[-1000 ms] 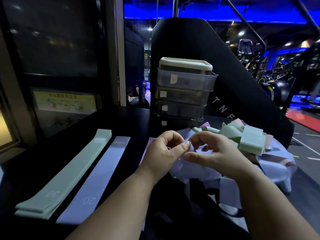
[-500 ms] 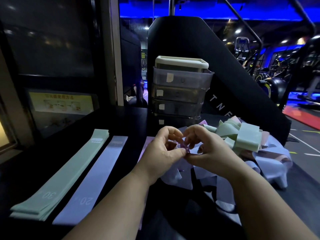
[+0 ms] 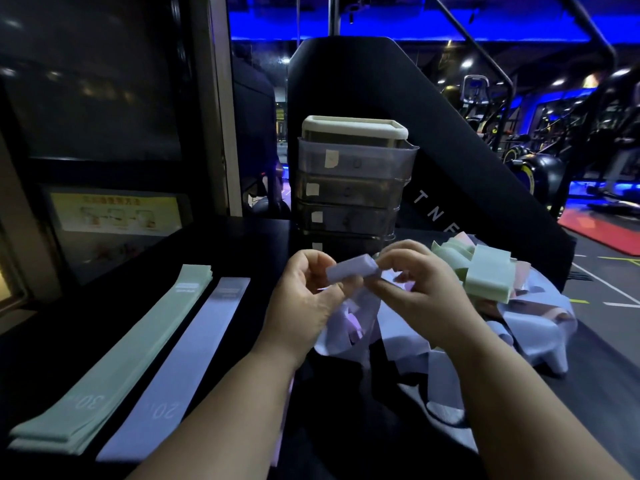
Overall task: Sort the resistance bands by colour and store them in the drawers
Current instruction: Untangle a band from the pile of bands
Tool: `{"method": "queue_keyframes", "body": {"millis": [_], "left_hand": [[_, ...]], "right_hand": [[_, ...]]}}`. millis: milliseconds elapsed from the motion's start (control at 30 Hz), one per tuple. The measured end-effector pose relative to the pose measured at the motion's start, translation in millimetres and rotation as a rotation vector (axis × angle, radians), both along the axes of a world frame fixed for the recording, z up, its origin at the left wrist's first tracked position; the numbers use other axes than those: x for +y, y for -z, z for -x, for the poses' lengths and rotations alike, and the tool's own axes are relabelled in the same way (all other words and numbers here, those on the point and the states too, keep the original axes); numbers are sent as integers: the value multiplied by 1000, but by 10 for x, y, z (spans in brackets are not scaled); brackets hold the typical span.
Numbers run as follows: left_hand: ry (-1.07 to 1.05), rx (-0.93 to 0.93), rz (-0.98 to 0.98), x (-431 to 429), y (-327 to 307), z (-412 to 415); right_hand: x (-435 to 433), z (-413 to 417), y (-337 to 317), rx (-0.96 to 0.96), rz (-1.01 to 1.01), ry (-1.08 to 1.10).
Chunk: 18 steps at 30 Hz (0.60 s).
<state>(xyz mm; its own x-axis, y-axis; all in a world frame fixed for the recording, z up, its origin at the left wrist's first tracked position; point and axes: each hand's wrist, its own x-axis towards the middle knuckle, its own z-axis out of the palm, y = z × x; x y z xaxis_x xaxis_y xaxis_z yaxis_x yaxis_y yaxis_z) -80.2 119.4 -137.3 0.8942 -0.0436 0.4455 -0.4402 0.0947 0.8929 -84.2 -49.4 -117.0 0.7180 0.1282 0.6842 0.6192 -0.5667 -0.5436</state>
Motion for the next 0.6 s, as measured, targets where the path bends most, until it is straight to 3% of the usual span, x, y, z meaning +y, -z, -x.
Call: {"method": "queue_keyframes", "body": {"millis": [100,233,433,600], "left_hand": [[142,82,-86,-13,50,-34],[122,99,-315,-48,90,-17],[201,64,-197,-57,68,13],[207,-16,-253,-57,75,26]], "right_hand": [[-3,41,-50,83,-232,-138],[29,101,-109,114,-442,-265],[27,116,-140,59,-613,-264],[-93,85,-169,84,-809,-206]]}}
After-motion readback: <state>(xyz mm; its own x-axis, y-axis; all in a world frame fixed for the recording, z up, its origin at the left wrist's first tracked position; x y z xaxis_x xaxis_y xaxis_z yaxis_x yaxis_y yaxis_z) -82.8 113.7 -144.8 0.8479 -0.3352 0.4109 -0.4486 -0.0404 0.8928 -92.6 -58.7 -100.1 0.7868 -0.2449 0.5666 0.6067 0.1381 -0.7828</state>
